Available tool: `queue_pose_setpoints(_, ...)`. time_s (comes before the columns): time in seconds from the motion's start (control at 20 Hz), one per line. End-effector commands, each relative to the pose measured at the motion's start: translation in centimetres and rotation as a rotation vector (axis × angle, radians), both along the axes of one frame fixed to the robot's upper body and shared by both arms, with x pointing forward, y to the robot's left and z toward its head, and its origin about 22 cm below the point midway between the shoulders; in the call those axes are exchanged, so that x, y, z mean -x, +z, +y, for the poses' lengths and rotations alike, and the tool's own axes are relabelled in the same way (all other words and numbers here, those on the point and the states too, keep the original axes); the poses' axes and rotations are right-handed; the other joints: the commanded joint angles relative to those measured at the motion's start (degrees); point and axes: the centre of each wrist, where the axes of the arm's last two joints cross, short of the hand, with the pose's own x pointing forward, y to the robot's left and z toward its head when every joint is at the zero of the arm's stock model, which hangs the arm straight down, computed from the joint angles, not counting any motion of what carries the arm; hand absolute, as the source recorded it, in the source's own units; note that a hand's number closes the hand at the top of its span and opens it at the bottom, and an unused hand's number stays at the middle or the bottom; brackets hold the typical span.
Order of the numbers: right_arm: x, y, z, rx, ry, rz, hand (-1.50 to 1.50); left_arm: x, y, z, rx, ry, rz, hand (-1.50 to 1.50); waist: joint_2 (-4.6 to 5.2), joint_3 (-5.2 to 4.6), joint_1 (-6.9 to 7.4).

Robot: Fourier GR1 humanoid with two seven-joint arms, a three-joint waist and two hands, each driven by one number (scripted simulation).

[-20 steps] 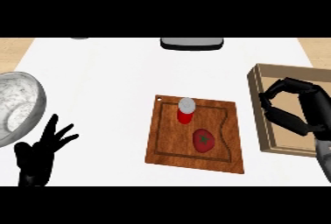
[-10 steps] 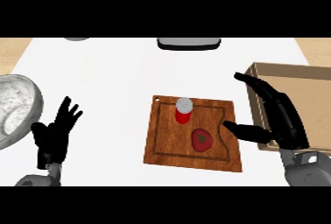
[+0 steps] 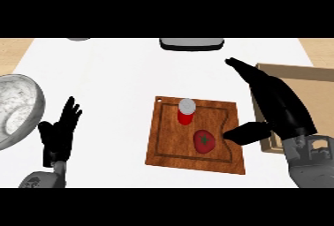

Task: Pick the can from the cutting board and place it in the cardboard box

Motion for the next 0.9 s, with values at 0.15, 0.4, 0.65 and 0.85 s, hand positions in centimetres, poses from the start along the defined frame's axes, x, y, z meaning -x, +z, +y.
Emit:
queue_pose_setpoints(0.15, -0.5, 0.9, 6.0, 0.121, 0.007, 0.143, -1.50, 0.2, -0.9, -0.9, -0.005, -0.016, 0.010, 0.00, 0.15, 0.04, 0.49)
queue_pose_setpoints(0.4, -1.7, 0.5, 8.0, 0.209, -0.039, 0.232, -1.50, -0.2, 1.1, 0.3, -0.003, -0.007, -0.010, 0.00, 0.05, 0.08, 0.64)
queue_pose_setpoints(0.65, -0.9, -1.0, 8.4, 0.229, -0.043, 0.327, -1.50, -0.8, 0.8, -0.8, 0.020, -0.008, -0.009, 0.00, 0.05, 0.09, 0.09)
queue_pose_setpoints(0.85, -1.1, -2.3, 9.8, 0.238, -0.030, 0.353, -1.50, 0.2, -0.4, 0.9, -0.003, -0.001, -0.001, 0.00, 0.07, 0.09, 0.20)
